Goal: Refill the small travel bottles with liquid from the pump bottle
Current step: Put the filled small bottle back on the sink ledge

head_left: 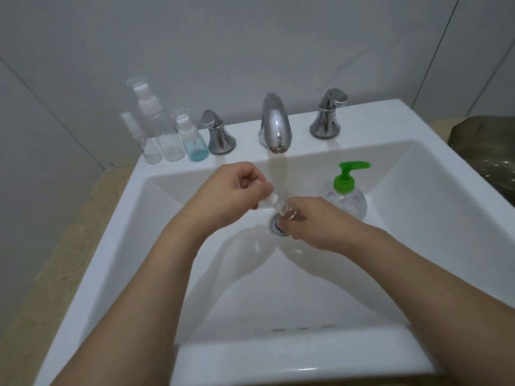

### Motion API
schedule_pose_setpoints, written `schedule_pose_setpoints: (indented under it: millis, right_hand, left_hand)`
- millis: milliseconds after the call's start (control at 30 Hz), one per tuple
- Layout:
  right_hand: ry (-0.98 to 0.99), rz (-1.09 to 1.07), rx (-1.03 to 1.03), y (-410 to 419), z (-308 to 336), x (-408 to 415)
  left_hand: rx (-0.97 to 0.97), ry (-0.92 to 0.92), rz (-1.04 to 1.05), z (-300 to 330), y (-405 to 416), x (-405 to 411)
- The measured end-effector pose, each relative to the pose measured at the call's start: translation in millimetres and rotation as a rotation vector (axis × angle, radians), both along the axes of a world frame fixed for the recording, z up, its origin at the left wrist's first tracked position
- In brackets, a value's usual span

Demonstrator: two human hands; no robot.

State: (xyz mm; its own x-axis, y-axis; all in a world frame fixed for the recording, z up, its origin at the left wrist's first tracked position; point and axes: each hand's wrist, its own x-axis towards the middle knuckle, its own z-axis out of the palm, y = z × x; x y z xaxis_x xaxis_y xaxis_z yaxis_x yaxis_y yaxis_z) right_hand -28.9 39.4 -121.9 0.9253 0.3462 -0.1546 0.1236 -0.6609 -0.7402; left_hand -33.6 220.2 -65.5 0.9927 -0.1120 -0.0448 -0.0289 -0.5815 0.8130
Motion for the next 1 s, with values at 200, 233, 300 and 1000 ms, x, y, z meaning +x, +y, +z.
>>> schedule_pose_setpoints:
  millis: [200, 233, 300, 1000]
  right_hand:
    - [0.01, 0.011, 0.0, 1.4, -1.6, 0.7]
    - [0.009, 0.018, -0.001, 1.4, -1.4, 0.2]
    - [-0.006, 0.032, -0.024, 1.0, 0.3, -0.6]
    - [-0.022, 0.006, -0.074, 1.1, 4.0, -0.1]
  left_hand:
    - [0.091, 0.061, -0.029, -0.9, -4.6, -2.8]
    - [0.099, 0.069, -0.029, -0.9, -4.8, -3.2]
    - [0.114, 0.085, -0.028, -1.4, -4.3, -3.1]
    - [0.134, 0.016, -0.086, -7.2, -0.9, -1.9]
